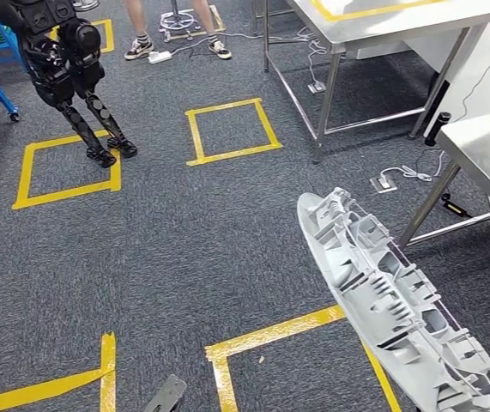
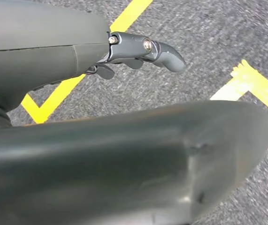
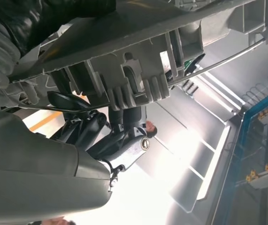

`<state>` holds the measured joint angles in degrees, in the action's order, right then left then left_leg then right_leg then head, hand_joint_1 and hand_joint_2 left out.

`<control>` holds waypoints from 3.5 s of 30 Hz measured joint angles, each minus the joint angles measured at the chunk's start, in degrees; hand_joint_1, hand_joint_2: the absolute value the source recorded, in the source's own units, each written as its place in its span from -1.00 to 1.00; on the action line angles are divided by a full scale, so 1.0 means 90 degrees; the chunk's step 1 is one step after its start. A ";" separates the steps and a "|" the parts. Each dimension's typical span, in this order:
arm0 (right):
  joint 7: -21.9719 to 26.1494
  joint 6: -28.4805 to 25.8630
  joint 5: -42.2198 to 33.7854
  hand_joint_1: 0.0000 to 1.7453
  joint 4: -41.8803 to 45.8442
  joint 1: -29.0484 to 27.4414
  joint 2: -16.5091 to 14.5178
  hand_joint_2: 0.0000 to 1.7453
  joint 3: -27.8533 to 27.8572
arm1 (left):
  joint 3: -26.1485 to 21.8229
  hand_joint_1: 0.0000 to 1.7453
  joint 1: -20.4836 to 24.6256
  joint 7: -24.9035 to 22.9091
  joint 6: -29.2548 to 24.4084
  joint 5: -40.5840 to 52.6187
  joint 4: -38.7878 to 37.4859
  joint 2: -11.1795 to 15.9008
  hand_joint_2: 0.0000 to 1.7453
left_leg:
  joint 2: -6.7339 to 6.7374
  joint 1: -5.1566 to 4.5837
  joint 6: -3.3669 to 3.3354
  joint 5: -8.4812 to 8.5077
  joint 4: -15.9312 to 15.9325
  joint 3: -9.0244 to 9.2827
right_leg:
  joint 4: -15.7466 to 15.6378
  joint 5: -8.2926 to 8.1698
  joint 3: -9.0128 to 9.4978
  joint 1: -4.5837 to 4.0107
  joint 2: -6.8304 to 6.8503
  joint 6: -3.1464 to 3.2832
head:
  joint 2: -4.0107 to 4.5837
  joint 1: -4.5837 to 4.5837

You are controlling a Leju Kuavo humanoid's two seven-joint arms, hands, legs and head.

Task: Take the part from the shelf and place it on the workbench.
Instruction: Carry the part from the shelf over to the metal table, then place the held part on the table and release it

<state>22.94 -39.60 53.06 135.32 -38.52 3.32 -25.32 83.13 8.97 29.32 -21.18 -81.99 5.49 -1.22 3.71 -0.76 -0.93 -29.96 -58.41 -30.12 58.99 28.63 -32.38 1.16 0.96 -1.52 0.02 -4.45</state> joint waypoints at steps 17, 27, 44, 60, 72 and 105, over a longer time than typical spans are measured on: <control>-0.0256 0.0001 0.0044 1.00 -0.0002 0.0179 0.0118 1.00 -0.0169 | 0.0024 -1.00 -0.0032 0.0000 0.0001 -0.0174 0.0000 0.0072 -1.00 | -0.0640 -0.0022 -0.0239 0.0250 0.0226 -0.0061 | 0.0138 0.0017 -0.0247 -0.0042 -0.0514 -0.0037 | 0.0000 0.0003; -0.0327 0.0002 0.0078 1.00 -0.0030 0.0285 0.0249 1.00 -0.0211 | 0.0024 -1.00 -0.0063 0.0001 0.0004 -0.0215 0.0000 0.0060 -1.00 | -0.0206 0.0006 -0.0115 0.0203 0.0136 -0.0072 | 0.0036 0.0059 0.0053 0.0010 0.0012 -0.0194 | 0.0000 0.0038; -0.0413 0.0002 0.0181 1.00 -0.0037 0.0300 0.0263 1.00 -0.0250 | 0.0029 -1.00 -0.0059 0.0001 0.0003 -0.0323 0.0000 0.0107 -1.00 | -0.0443 0.0039 0.0021 0.0143 0.0077 -0.0062 | -0.0028 -0.0008 0.0015 -0.0045 -0.0222 0.0087 | 0.0000 0.0017; -0.0440 0.0002 0.0106 1.00 -0.0042 0.0363 0.0296 1.00 -0.0335 | 0.0033 -1.00 -0.0059 0.0004 0.0007 -0.0349 0.0000 0.0127 -1.00 | -0.0418 -0.0033 -0.0180 0.0202 0.0091 -0.0122 | -0.0140 -0.0122 -0.0011 0.0049 -0.0235 -0.0167 | 0.0000 0.0017; -0.0460 0.0002 0.0104 1.00 -0.0050 0.0384 0.0336 1.00 -0.0342 | 0.0046 -1.00 -0.0055 0.0009 0.0005 -0.0359 0.0000 0.0108 -1.00 | -0.0053 -0.0021 -0.0133 0.0214 0.0081 -0.0135 | -0.0010 0.0058 0.0081 0.0015 0.0224 -0.0164 | 0.0000 0.0038; -0.0477 0.0002 0.0081 1.00 -0.0066 0.0421 0.0355 1.00 -0.0356 | 0.0056 -1.00 -0.0040 0.0018 0.0005 -0.0430 0.0000 0.0118 -1.00 | 0.0221 -0.0019 -0.0043 0.0213 0.0137 -0.0073 | -0.0158 0.0059 0.0143 -0.0064 0.0202 0.0002 | 0.0000 0.0036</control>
<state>18.65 -39.58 53.78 134.73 -34.73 6.51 -28.52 83.63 8.61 29.49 -21.14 -85.86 5.49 -0.16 5.70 -0.93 -1.32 -28.05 -57.17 -30.78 57.57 29.17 -31.10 0.58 2.78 -1.50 0.02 -4.13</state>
